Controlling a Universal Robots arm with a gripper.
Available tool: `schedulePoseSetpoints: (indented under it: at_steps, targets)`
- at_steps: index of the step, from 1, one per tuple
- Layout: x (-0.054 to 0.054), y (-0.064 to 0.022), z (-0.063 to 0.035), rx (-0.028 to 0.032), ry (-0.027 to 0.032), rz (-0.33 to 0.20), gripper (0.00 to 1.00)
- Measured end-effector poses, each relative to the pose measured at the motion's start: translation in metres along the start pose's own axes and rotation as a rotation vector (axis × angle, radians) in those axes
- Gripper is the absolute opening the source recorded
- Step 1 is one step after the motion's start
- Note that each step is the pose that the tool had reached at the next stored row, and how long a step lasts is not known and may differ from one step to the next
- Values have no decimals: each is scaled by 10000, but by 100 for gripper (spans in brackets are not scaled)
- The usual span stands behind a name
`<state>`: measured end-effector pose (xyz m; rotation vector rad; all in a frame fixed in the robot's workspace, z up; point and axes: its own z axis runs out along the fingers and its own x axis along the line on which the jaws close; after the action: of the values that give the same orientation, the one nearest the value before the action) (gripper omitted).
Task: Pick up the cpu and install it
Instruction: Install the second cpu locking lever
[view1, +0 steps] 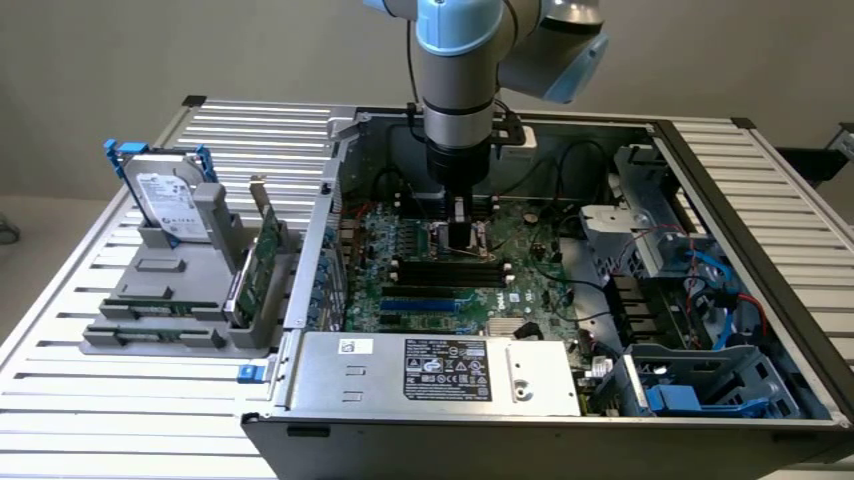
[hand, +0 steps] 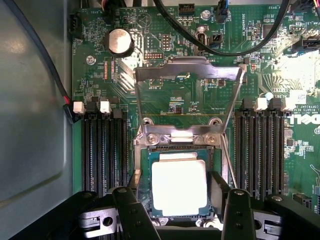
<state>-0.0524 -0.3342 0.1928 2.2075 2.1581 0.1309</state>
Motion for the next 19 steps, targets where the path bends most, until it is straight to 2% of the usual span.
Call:
schedulePoseSetpoints:
  at_steps: [14,19]
  targets:
    - [-2,0,0,-1,3,16,63]
    - [-1,1,-7,-2,-27,28,63]
